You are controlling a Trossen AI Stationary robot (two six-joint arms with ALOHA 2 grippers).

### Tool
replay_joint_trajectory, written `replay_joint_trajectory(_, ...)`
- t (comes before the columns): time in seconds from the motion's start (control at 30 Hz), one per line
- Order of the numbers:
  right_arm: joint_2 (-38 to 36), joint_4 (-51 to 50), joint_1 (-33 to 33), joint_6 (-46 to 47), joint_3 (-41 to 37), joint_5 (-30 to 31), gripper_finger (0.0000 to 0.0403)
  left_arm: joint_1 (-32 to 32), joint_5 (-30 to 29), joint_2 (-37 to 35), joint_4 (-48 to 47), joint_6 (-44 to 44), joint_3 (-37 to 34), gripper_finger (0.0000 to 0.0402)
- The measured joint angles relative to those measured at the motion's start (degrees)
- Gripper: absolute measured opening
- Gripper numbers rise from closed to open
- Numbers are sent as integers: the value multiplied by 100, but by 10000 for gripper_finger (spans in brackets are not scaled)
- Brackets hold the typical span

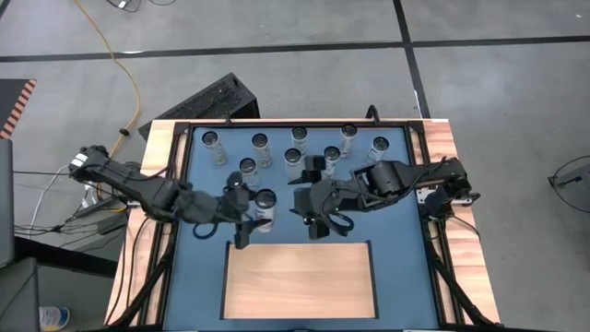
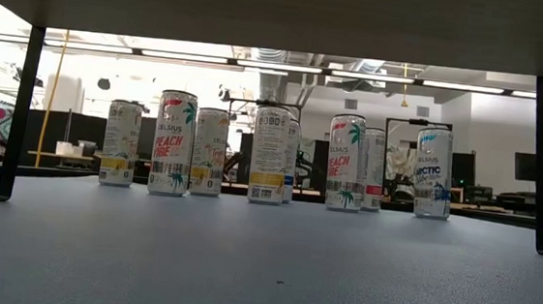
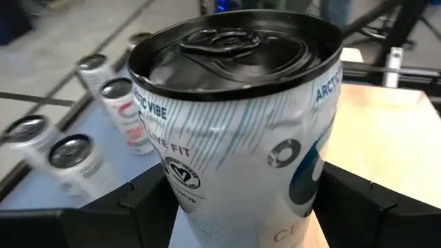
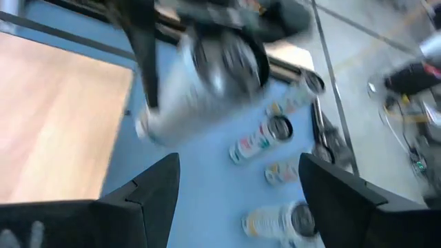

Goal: Place canned beverage on shelf
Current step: Put the bottom right white blue soda can on the shelf

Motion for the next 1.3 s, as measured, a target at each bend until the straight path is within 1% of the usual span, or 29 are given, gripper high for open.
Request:
replay_joint_trajectory(0.07,2,-108,30,181,-2,92,286,-379,-492,-37,10,-240,4,265)
replay_joint_trajectory(0.23,44,-102,72,407,-8,94,286,-1424,-1847,-20,-73,-758,5,265)
replay_joint_trajectory(0.37,44,-60,91,465,-10,95,286,-2052,-3008,160,-189,-1002,9,265)
replay_joint_trajectory(0.4,44,-58,100,485,-10,93,286,-2167,-3206,204,-219,-970,7,265)
replay_joint_trajectory(0.47,45,-66,124,563,-10,94,286,-2332,-3412,304,-221,-772,9,265)
replay_joint_trajectory(0.6,46,-64,163,723,-10,93,286,-2406,-3383,566,-194,-777,18,266)
replay_joint_trajectory(0.73,46,-57,208,851,-10,91,286,-2402,-3408,702,-209,-1330,16,266)
replay_joint_trajectory(0.97,70,118,279,906,-10,91,286,-2404,-3334,913,-483,-1767,16,266)
replay_joint_trajectory(1.13,70,151,357,916,-10,88,286,-2405,-2980,1012,-672,-2081,14,266)
replay_joint_trajectory(1.3,70,153,387,934,-10,88,286,-2482,-2747,996,-654,-2110,14,266)
